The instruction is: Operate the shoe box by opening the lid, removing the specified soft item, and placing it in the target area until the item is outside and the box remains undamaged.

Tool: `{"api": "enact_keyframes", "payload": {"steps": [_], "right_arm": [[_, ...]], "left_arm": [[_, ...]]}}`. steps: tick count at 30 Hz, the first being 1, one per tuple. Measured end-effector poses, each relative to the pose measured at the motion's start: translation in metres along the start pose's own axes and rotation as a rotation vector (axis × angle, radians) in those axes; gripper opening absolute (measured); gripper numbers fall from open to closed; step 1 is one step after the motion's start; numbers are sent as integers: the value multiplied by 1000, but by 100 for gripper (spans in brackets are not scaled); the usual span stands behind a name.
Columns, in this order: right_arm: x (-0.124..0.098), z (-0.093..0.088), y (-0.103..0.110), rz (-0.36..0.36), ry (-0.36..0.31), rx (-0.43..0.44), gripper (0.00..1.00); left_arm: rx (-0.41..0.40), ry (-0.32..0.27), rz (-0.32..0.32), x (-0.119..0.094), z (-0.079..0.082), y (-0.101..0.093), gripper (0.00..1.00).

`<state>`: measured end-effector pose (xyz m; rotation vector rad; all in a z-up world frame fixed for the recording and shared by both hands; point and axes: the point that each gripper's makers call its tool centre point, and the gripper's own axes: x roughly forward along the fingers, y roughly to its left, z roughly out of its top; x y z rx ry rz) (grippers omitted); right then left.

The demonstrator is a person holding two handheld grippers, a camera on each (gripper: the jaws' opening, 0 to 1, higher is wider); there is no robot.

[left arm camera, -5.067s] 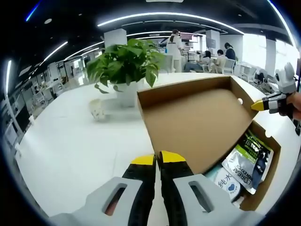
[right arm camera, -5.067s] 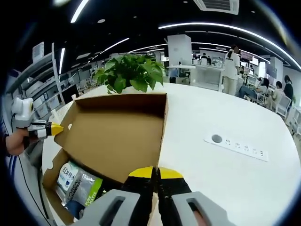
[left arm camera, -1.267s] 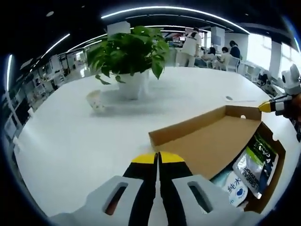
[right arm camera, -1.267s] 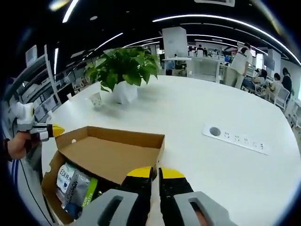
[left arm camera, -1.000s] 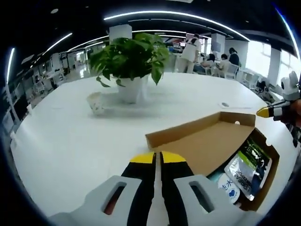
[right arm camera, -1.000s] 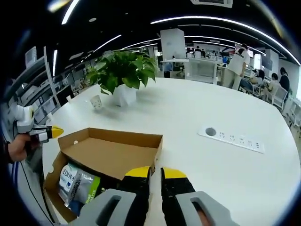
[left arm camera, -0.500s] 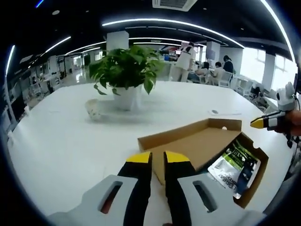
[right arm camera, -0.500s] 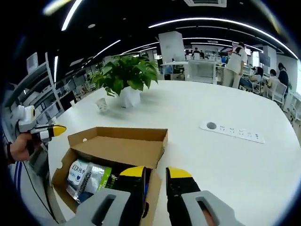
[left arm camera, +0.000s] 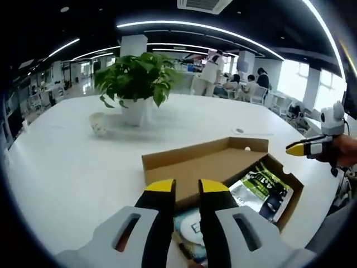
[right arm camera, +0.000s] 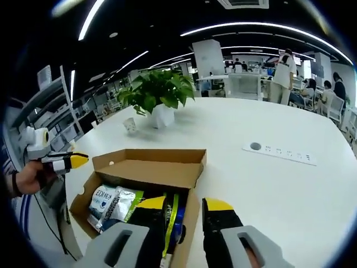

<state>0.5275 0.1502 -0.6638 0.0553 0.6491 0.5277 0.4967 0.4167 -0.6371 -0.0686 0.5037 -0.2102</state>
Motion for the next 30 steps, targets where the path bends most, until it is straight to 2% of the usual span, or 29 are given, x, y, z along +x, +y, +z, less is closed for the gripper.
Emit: {"api": "enact_keyframes", "payload": {"steps": [21,30], "right_arm": [[-21,-28,23,68,-8,10,33],[-27,-34,24,72,-18,18,37]], "left_arm": [[-33,52,-86,-11,-33,-38,24],[-39,70,-100,-12,-44,-37,28]]}}
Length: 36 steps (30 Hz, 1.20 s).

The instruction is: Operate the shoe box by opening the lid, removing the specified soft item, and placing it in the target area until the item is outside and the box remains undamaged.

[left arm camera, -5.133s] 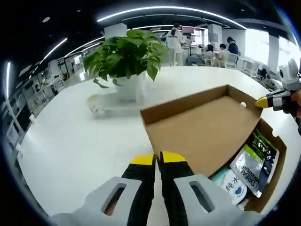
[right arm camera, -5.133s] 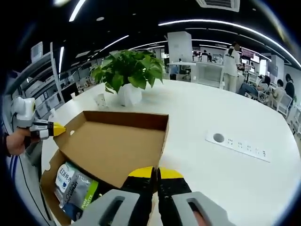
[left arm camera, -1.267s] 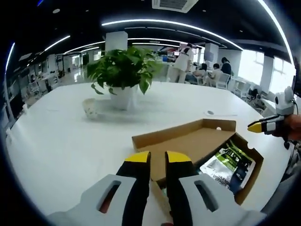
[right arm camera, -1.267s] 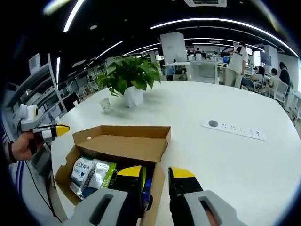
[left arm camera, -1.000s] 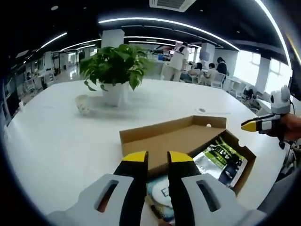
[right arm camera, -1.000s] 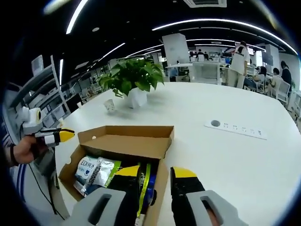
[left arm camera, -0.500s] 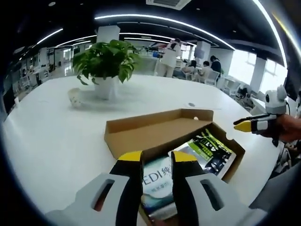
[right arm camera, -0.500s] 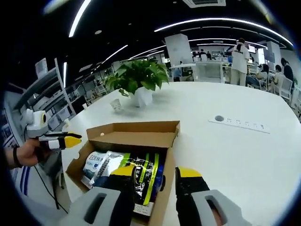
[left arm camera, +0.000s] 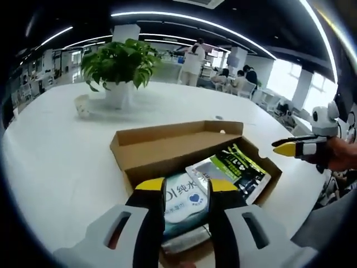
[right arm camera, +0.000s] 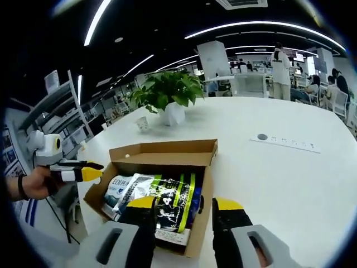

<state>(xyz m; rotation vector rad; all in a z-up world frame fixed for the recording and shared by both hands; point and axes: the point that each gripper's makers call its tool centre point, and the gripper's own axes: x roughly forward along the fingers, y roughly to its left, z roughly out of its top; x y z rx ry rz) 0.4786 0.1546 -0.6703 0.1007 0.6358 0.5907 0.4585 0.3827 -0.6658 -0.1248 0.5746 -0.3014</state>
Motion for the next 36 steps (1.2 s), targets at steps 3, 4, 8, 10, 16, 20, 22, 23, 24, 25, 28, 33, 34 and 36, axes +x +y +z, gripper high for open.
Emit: {"api": "enact_keyframes", "payload": {"steps": [3,4,8,10,16,20,22,23,24,25,28,33,34,36], "right_arm": [[-2,-4,-1,-2,5,0,38],[-3,-4,-1,0,4,4,38],[-7,-9,1,7,5,7,40],[-8,-12,1,8,11,7,42],[-16,-21,0,11,10,22,45],[-21,-29,2,12,11,29,46],[-24,-32,2,13,15,27,47],[-27,-34,3,13,15,27,47],[-28,-34,3,14,14,27,48],[-30,-35,4,15,14,27,48],[-35,-36,4,14,14,27,50],[-39,-38,3,11,4,36,51],[-40,-39,3,10,2,39,52],[-42,-39,4,9,-1,41,52]], "left_arm": [[-1,1,-1,-3,-3,2,29],[-3,1,0,-4,-4,3,29],[-7,6,1,-8,-9,6,31],[-3,8,2,-10,-11,7,31],[-1,20,-7,-15,-17,10,35],[-7,24,-11,-18,-20,7,36],[-10,24,-14,-18,-20,5,36],[-10,24,-16,-18,-20,5,36],[-11,23,-18,-19,-21,4,37],[-12,24,-20,-20,-21,2,37],[-14,31,-31,-20,-24,-3,39],[-17,44,-52,-17,-28,-10,39],[-17,46,-55,-17,-28,-11,39],[-17,52,-60,-16,-30,-15,39]]}}
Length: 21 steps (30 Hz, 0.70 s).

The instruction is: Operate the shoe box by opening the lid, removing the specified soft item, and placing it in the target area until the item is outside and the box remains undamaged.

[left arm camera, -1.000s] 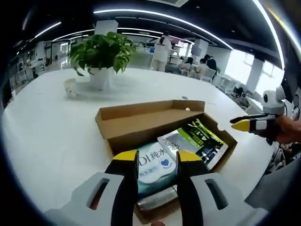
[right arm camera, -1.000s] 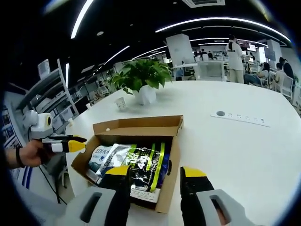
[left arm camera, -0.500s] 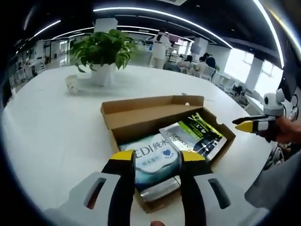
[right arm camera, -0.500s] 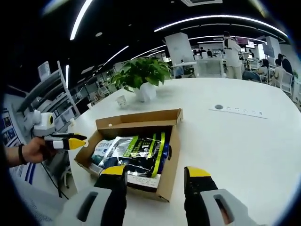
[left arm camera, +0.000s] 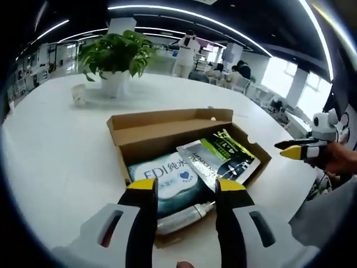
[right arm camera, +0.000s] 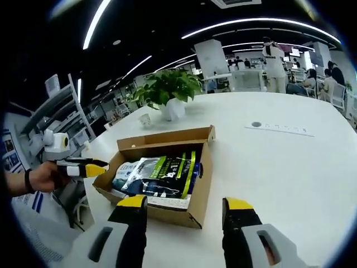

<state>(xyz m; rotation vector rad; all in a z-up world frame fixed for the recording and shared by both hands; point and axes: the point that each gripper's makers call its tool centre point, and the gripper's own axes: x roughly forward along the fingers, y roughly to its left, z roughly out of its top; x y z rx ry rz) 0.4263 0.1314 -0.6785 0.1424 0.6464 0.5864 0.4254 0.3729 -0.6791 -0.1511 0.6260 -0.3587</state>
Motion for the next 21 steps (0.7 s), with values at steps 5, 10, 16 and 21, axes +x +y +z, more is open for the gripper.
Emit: {"api": "enact_keyframes", "payload": {"steps": [5,10,16,21], "right_arm": [[-4,-3,2,-2,-2,-9,54],[-9,-7,6,1,2,-18,58],[-15,-12,7,-3,3,-18,61],[-21,-13,9,-9,-5,-27,65]], "left_arm": [[-17,16,-15,4,-3,-3,39],[-19,33,-22,9,-7,-7,40],[-37,56,-46,17,-10,-16,40],[-52,74,-63,22,-13,-22,40]]}}
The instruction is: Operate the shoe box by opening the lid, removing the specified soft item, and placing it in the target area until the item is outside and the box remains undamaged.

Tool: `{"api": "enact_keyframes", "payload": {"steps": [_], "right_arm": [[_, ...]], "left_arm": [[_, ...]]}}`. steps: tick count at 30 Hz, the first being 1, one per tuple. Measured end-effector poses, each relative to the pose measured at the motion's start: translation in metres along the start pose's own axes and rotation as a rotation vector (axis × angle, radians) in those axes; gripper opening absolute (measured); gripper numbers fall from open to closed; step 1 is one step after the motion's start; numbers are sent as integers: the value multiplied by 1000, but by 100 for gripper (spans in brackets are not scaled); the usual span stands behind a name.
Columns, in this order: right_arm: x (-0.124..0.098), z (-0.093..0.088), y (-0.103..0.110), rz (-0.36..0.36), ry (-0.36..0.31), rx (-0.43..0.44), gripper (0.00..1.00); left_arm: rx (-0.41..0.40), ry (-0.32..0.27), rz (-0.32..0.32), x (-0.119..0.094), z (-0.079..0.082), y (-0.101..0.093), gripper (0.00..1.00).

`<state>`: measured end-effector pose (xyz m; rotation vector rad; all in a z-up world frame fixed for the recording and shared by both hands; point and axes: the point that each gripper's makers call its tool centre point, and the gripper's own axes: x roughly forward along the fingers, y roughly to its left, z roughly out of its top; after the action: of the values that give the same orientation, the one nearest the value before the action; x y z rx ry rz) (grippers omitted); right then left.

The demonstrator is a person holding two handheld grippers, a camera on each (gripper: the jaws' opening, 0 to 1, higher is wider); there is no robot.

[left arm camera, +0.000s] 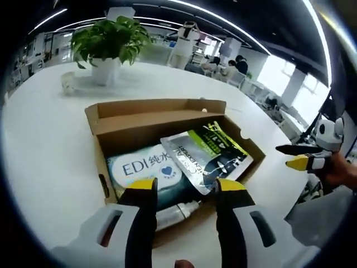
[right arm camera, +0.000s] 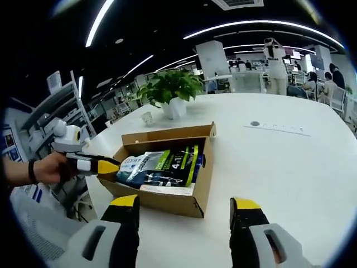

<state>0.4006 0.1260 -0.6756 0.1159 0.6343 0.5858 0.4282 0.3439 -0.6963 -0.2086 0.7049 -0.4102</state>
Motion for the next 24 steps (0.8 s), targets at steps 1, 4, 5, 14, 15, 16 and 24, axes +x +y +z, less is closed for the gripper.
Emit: {"api": "enact_keyframes", "payload": {"steps": [1,4,5,14,15,16,24], "right_arm": [[-1,0,0,-2,-1,-2,65],[-4,-1,-1,-10,-5,-2,66],[-4,-2,-1,-11,-6,-1,66],[-13,-3,-6,-31,-20,16,66],[-14,-4,-7,-33,-20,17,66],[-15,-4,-8,-35,-19,17,66],[-20,-8,-12,-48,-14,30,66]], "left_arm": [[-2,5,-5,2,-1,-2,40],[-10,19,-12,5,-4,-4,39],[-17,23,-15,7,-5,-4,39],[-21,46,-26,15,-8,-8,37],[-22,47,-28,16,-7,-8,37],[-21,48,-30,16,-7,-9,36],[-23,71,-49,23,-10,-15,33]]}}
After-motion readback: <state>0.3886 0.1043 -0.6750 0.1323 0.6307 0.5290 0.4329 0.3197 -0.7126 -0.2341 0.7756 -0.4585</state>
